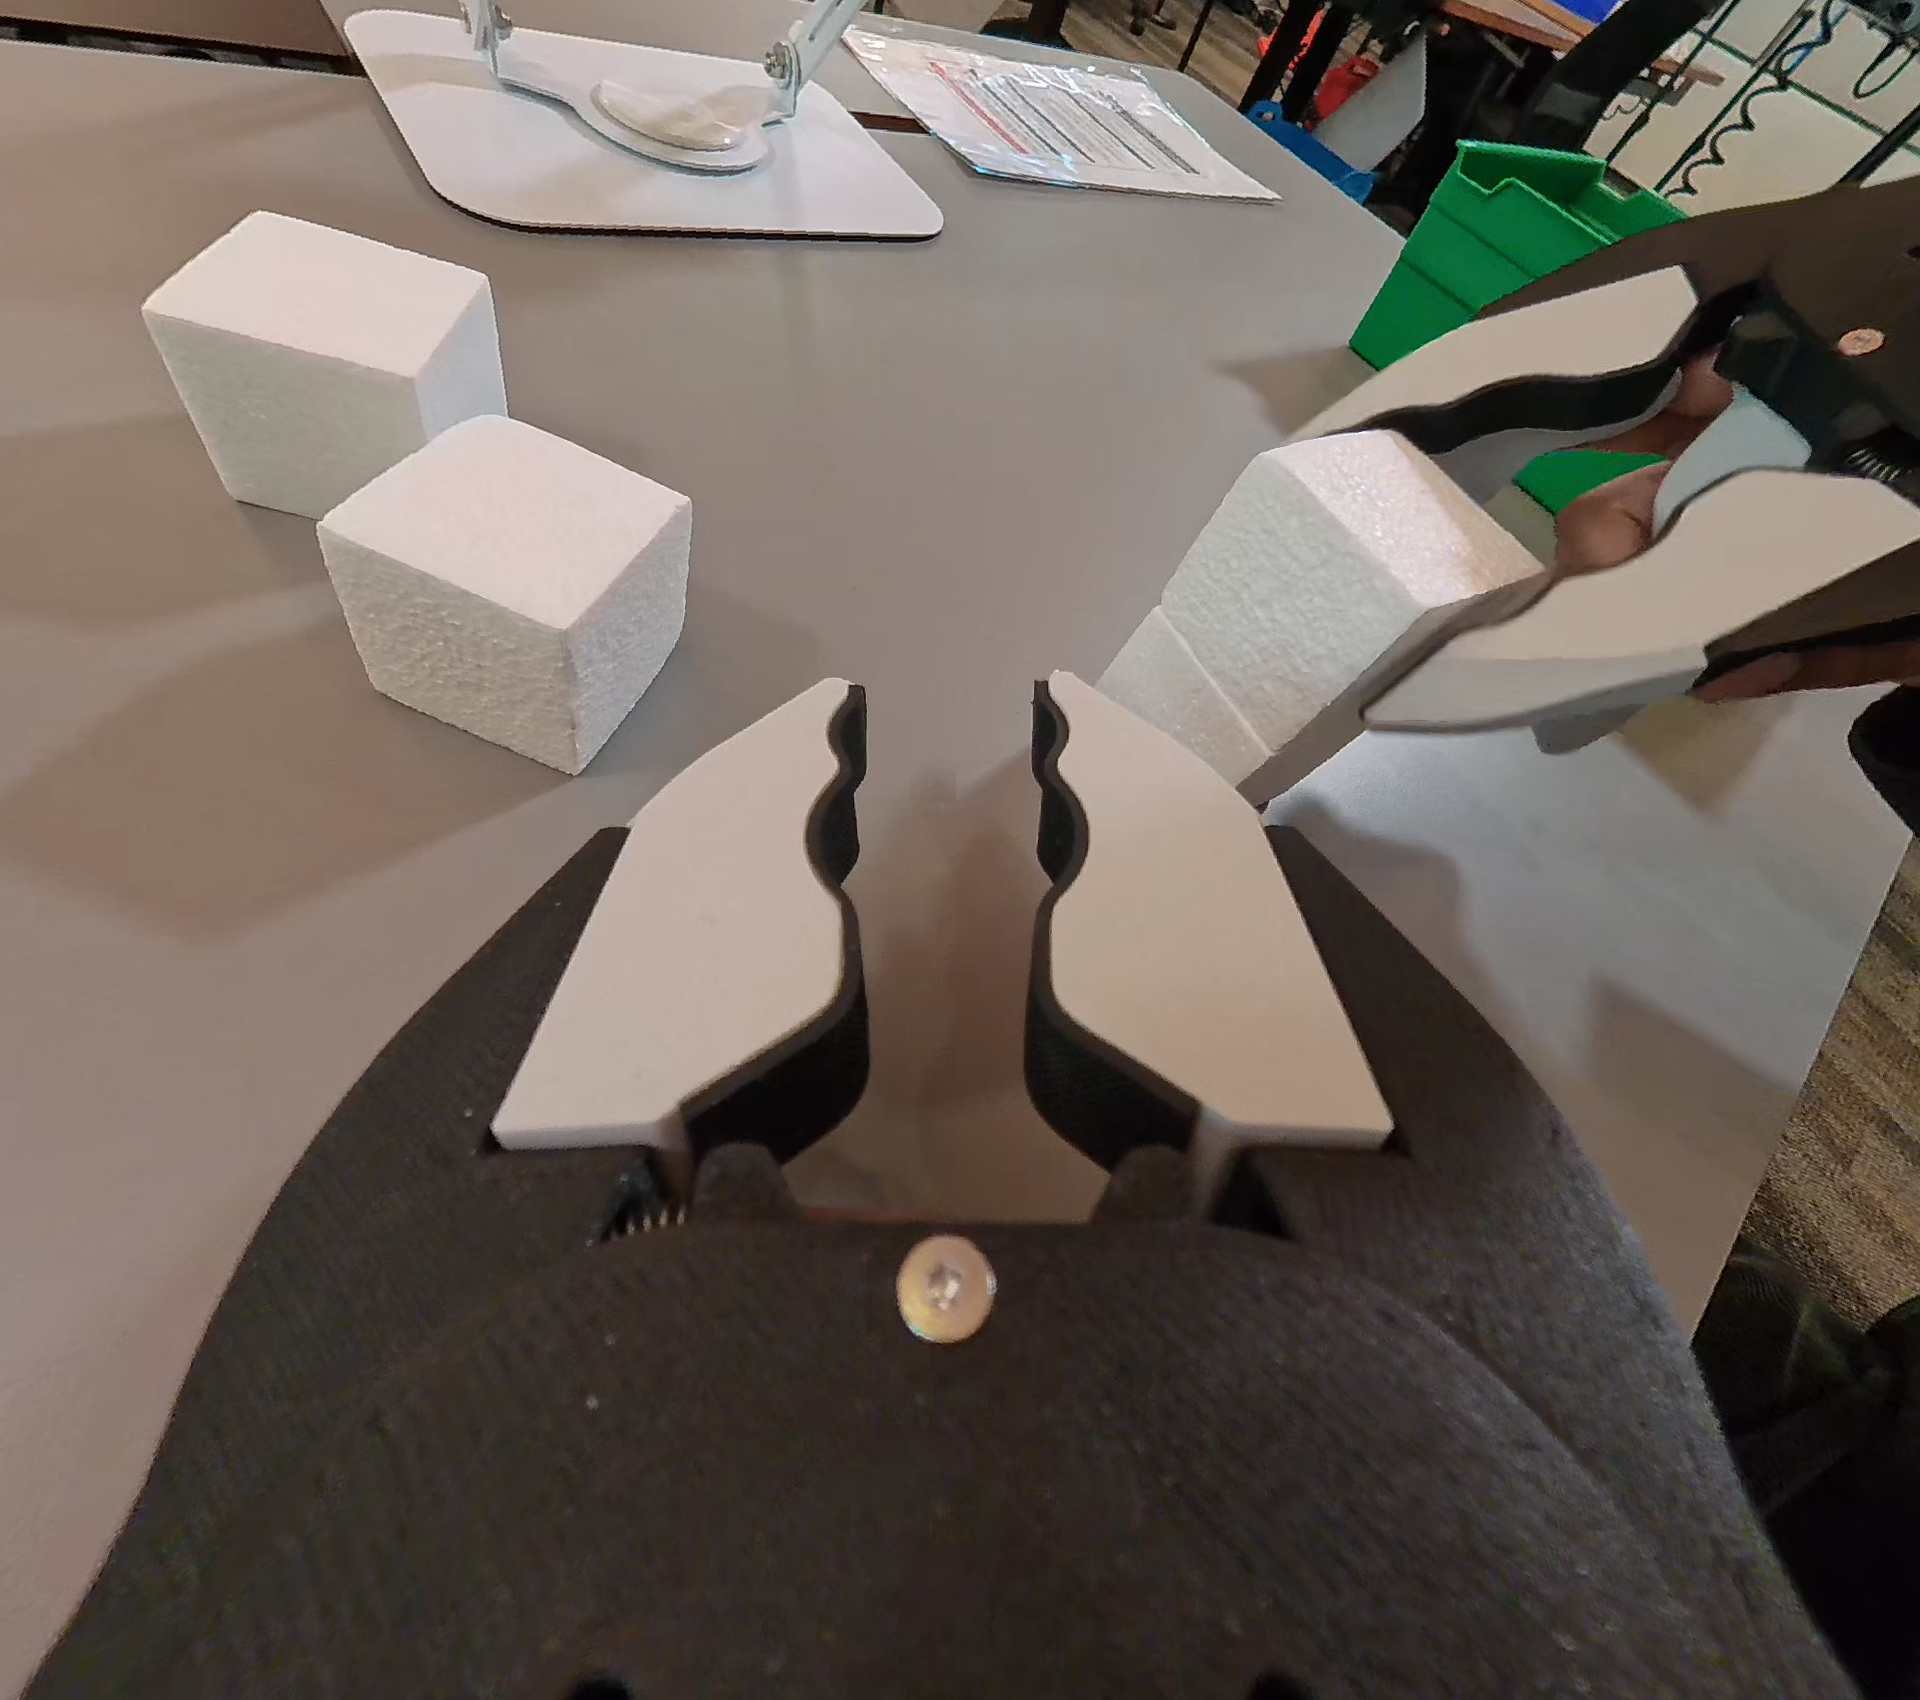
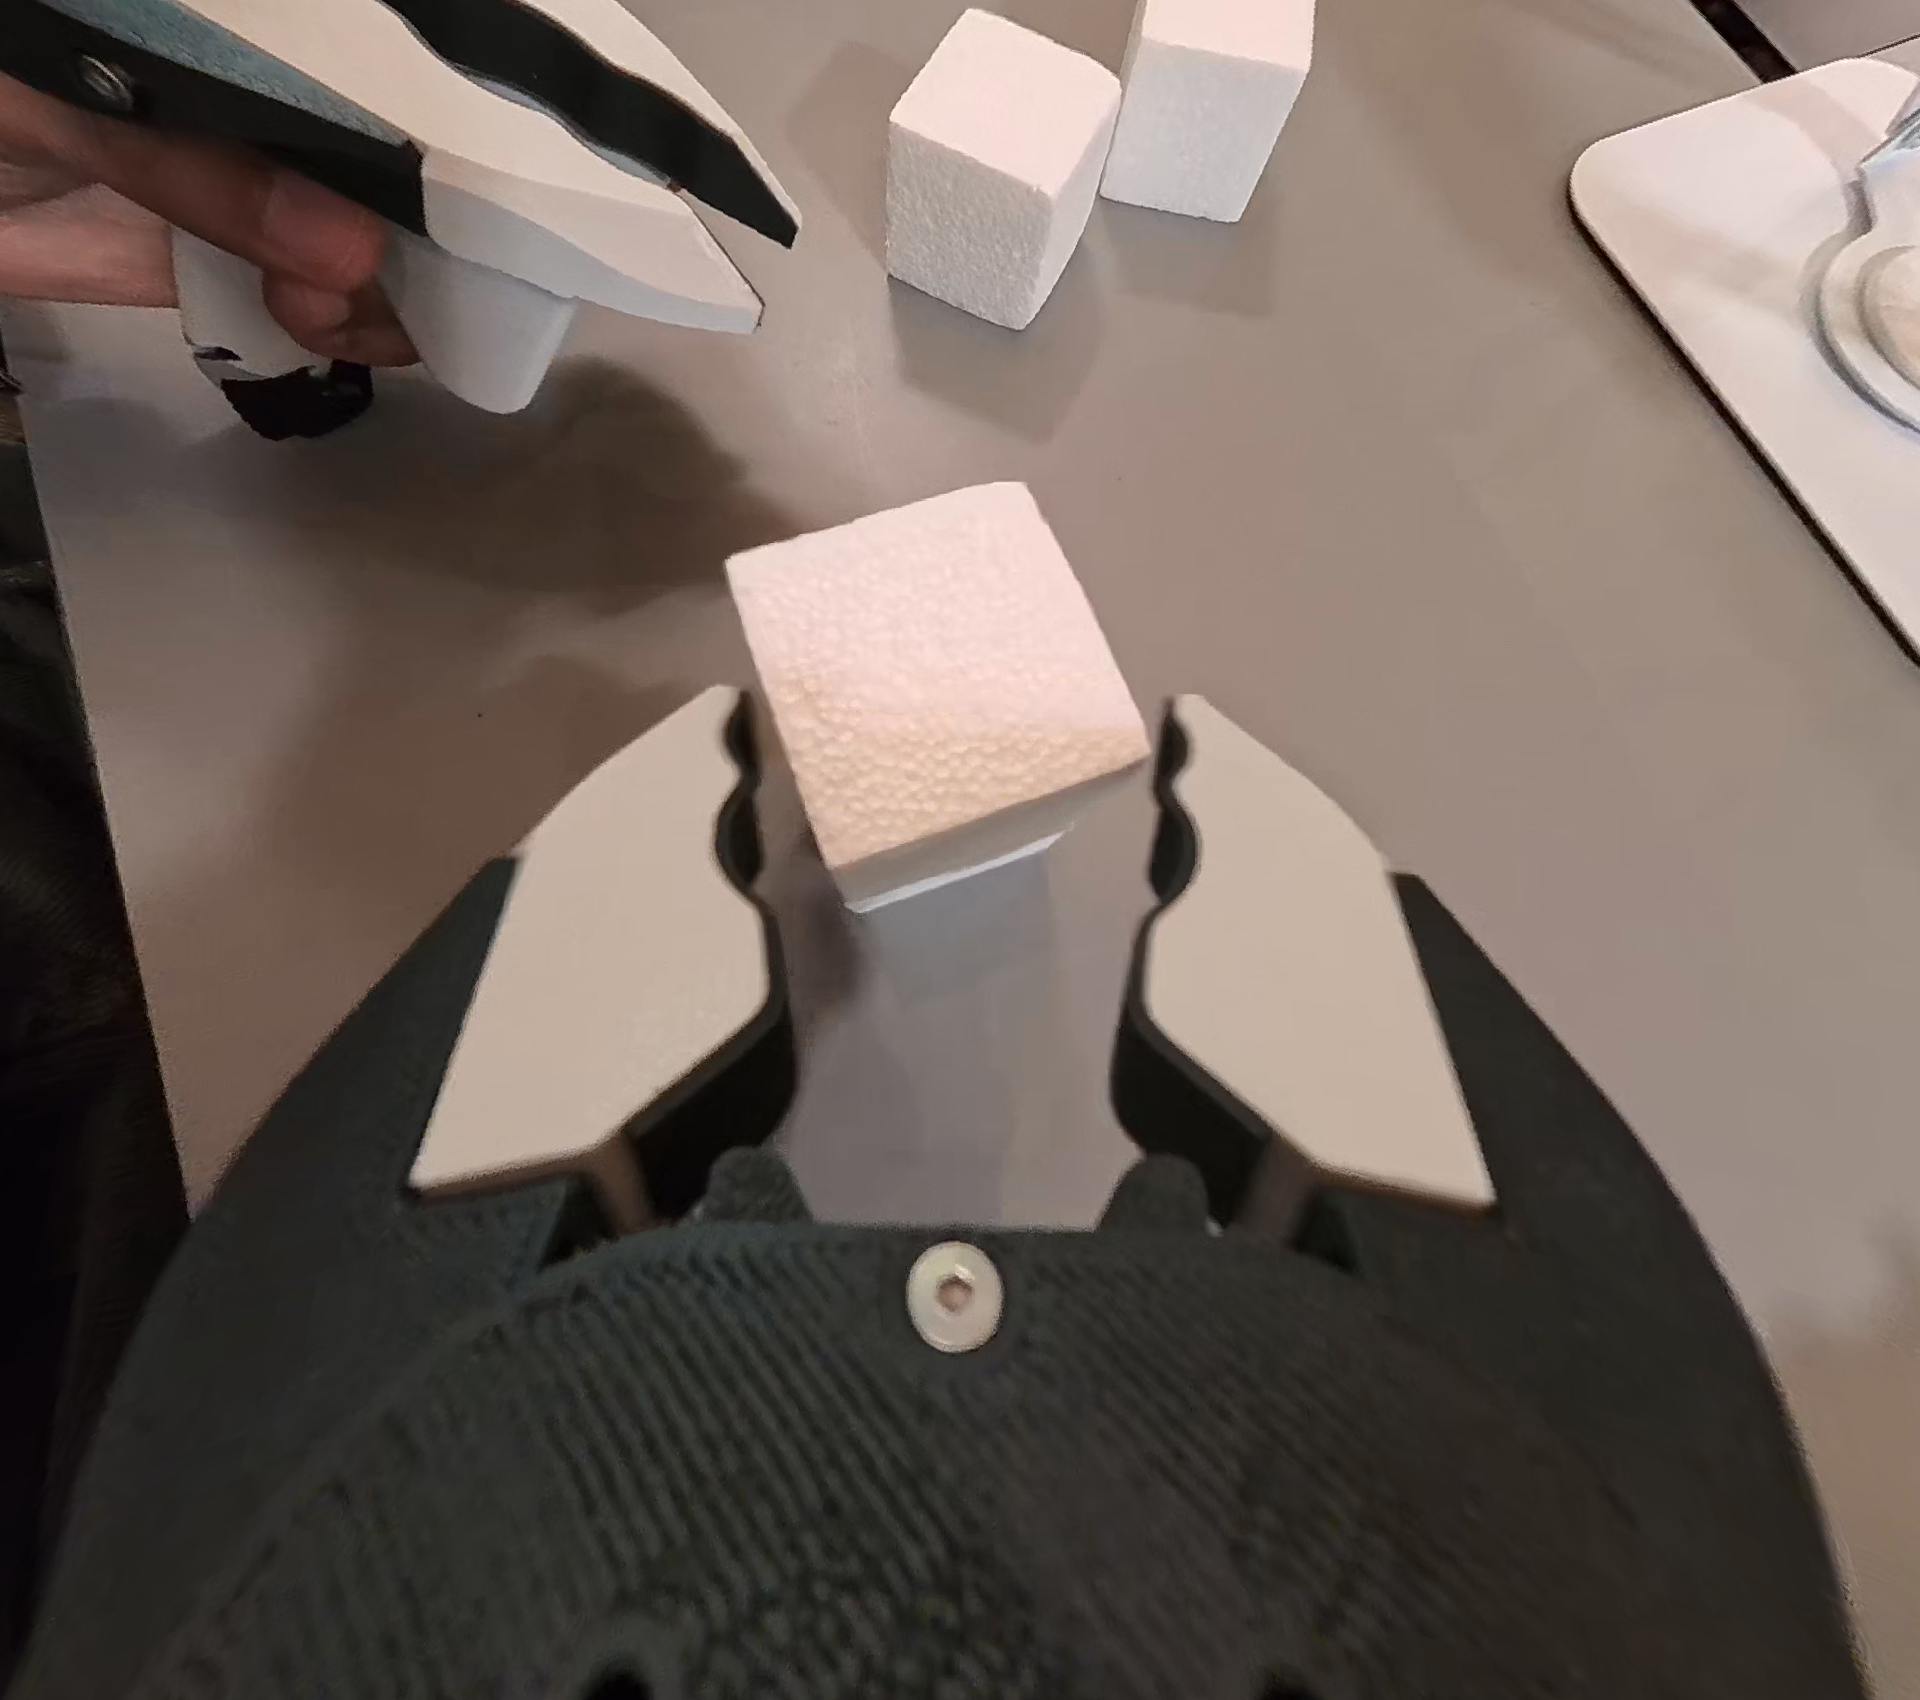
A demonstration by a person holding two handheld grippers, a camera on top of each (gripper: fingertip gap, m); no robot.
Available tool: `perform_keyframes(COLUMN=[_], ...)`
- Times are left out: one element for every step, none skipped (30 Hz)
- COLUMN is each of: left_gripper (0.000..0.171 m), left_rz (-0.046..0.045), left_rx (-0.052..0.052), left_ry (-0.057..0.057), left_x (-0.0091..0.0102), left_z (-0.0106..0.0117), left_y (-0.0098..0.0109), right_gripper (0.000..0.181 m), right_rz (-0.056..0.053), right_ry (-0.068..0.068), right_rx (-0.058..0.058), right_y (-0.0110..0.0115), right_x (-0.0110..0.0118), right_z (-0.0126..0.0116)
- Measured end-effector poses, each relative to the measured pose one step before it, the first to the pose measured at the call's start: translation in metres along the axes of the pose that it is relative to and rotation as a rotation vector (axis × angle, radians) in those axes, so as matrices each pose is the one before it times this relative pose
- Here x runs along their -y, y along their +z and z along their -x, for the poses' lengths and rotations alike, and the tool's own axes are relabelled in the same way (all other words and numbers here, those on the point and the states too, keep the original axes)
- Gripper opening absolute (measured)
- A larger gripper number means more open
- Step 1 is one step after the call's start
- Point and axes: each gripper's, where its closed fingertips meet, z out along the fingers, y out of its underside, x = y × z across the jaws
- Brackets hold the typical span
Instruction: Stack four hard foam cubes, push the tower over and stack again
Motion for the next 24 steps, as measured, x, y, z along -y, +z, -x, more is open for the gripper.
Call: perform_keyframes(left_gripper=[0.031, 0.031, 0.031, 0.031, 0.031, 0.031, 0.031, 0.031, 0.031, 0.031, 0.031, 0.031, 0.031, 0.031, 0.031, 0.031, 0.031, 0.031, 0.031, 0.031, 0.031, 0.031, 0.031, 0.031], left_rz=[0.00080, 0.00060, -0.00003, -0.00040, 0.00017, 0.00022, -0.00003, -0.00001, 0.00006, 0.00005, 0.00033, 0.00002, 0.00033, 0.00147, 0.00346, 0.00542, 0.00380, 0.00076, -0.00079, -0.00173, -0.00233, -0.00262, -0.00223, -0.00102], left_rx=[-0.0002, -0.0003, -0.0002, 0.0001, 0.0003, 0.0005, 0.0002, -0.0006, -0.0005, -0.0002, 0.0000, 0.0003, 0.0000, -0.0009, -0.0034, -0.0038, -0.0009, 0.0010, 0.0017, 0.0021, 0.0023, 0.0020, 0.0008, 0.0001], left_ry=[-0.0002, -0.0003, -0.0002, 0.0003, 0.0005, -0.0001, -0.0013, -0.0020, -0.0017, -0.0008, 0.0000, 0.0007, 0.0010, 0.0005, -0.0004, -0.0008, 0.0008, 0.0031, 0.0038, 0.0029, 0.0011, -0.0010, -0.0027, -0.0036], left_x=[-0.00014, -0.00003, -0.00004, 0.00014, -0.00002, -0.00008, 0.00009, -0.00001, -0.00001, 0.00004, -0.00009, -0.00005, -0.00008, -0.00022, -0.00060, -0.00098, -0.00068, -0.00017, 0.00020, 0.00026, 0.00038, 0.00049, 0.00040, 0.00020], left_z=[-0.00002, 0.00000, -0.00011, 0.00001, 0.00008, 0.00023, 0.00013, 0.00015, 0.00004, 0.00005, -0.00006, -0.00005, -0.00013, -0.00021, -0.00060, -0.00062, -0.00040, -0.00013, -0.00007, 0.00007, 0.00034, 0.00047, 0.00046, 0.00047], left_y=[0.00011, 0.00002, -0.00006, -0.00001, -0.00001, 0.00001, 0.00005, -0.00006, 0.00008, -0.00001, -0.00008, 0.00001, 0.00006, 0.00020, 0.00033, 0.00039, 0.00039, 0.00018, -0.00008, -0.00029, -0.00017, -0.00024, -0.00001, -0.00007], right_gripper=[0.091, 0.098, 0.101, 0.105, 0.105, 0.105, 0.105, 0.105, 0.104, 0.104, 0.104, 0.104, 0.104, 0.103, 0.101, 0.101, 0.099, 0.097, 0.096, 0.094, 0.093, 0.093, 0.092, 0.091], right_rz=[0.0057, 0.0031, -0.0006, -0.0030, -0.0036, -0.0029, -0.0036, -0.0041, -0.0024, 0.0001, 0.0029, 0.0065, 0.0105, 0.0128, 0.0153, 0.0156, 0.0136, 0.0126, 0.0107, 0.0103, 0.0116, 0.0120, 0.0073, 0.0028], right_ry=[-0.0080, -0.0090, -0.0065, -0.0046, -0.0022, -0.0007, -0.0021, -0.0021, 0.0008, 0.0016, -0.0011, -0.0096, -0.0190, -0.0231, -0.0195, -0.0155, -0.0076, -0.0010, 0.0008, 0.0018, 0.0013, -0.0020, -0.0005, 0.0049], right_rx=[-0.0147, -0.0021, 0.0046, 0.0053, 0.0026, -0.0056, -0.0083, -0.0059, -0.0025, 0.0006, 0.0063, 0.0158, 0.0170, 0.0101, -0.0042, -0.0083, -0.0101, -0.0126, -0.0075, -0.0076, -0.0120, -0.0078, -0.0078, -0.0135], right_y=[0.00232, 0.00193, 0.00149, 0.00077, 0.00025, -0.00042, -0.00086, -0.00133, -0.00142, -0.00123, -0.00086, -0.00035, 0.00031, 0.00108, 0.00185, 0.00242, 0.00247, 0.00231, 0.00181, 0.00142, 0.00093, 0.00078, 0.00029, 0.00003], right_x=[-0.00202, -0.00147, -0.00041, 0.00066, 0.00109, 0.00105, 0.00081, 0.00054, -0.00014, -0.00095, -0.00159, -0.00252, -0.00334, -0.00394, -0.00463, -0.00461, -0.00405, -0.00377, -0.00327, -0.00313, -0.00330, -0.00326, -0.00259, -0.00166], right_z=[-0.00053, 0.00132, 0.00220, 0.00184, 0.00100, -0.00064, -0.00148, -0.00134, -0.00133, -0.00094, -0.00017, 0.00193, 0.00299, 0.00238, 0.00032, -0.00074, -0.00136, -0.00206, -0.00162, -0.00176, -0.00247, -0.00186, -0.00195, -0.00299])
